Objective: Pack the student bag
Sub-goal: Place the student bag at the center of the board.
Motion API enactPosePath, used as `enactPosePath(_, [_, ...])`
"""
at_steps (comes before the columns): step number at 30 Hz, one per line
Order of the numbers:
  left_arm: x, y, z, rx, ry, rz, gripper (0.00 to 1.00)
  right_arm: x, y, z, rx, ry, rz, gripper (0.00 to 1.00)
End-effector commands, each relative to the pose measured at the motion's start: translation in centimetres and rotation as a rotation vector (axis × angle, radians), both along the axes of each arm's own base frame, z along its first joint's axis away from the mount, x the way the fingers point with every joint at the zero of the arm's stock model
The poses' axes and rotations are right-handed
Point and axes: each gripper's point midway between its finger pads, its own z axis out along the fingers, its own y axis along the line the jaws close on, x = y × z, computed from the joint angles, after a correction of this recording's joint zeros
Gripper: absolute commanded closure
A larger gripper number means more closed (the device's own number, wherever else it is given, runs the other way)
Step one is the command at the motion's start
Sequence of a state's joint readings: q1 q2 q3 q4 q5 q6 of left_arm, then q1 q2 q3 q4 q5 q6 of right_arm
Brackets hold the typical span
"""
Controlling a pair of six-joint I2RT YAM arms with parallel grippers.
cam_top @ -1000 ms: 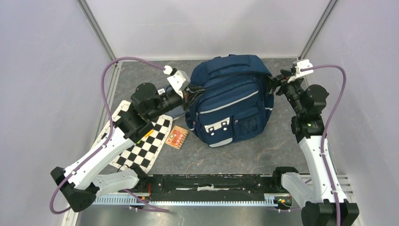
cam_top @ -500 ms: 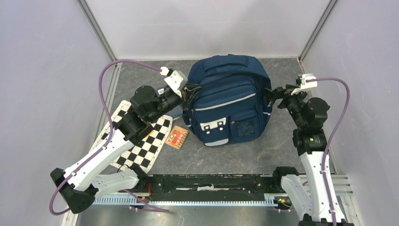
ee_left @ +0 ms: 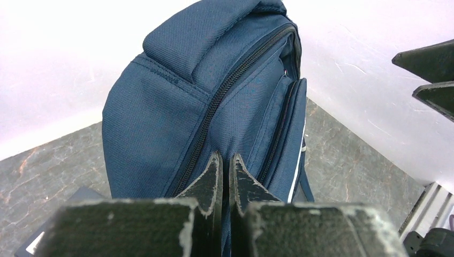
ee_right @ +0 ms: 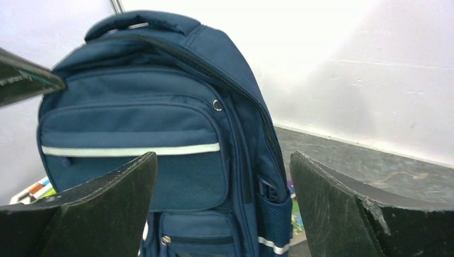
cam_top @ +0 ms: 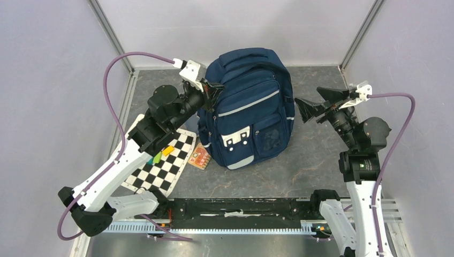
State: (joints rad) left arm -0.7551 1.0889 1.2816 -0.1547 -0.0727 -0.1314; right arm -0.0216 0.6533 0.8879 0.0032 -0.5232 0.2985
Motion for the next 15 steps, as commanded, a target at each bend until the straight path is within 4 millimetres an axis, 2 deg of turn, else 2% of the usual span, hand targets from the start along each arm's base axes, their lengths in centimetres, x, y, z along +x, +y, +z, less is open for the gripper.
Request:
enactPosePath(1, [-0.7,0.2,7.4,-0.226,-0.126,0.008,0.98,0.7,0.0,2.3,0.154,-0.021,0.007,0.02])
enactPosePath(3, [-1.2,-1.2,6.2,-0.198,-0.128,-0.048,0.98,1.7,-1.0,2.4,0.242,0.015,-0.052,0.02])
enactPosePath(7, [-2.4,-2.1,5.0,-0.181,-0.162,-0.097,0.98,3.7,-1.7,1.8,0.384,0.094,-0.095,0.02])
enactPosePath(10, [-3.6,-2.7,4.2,-0.166,-0.202,-0.172,0.98,5.1,-1.1,1.0,0.486,0.160,-0.067,0.02])
enactPosePath(11, [-4.0,-2.9,4.0,-0.160,-0.211,-0.193,0.98,5.2,0.1,0.8,0.516,0.183,-0.025,0.02])
enactPosePath(15, [-4.9,-3.3,3.0,-0.129,-0.236,-0.249,0.98,5.6,2.7,0.5,0.610,0.222,0.039,0.02])
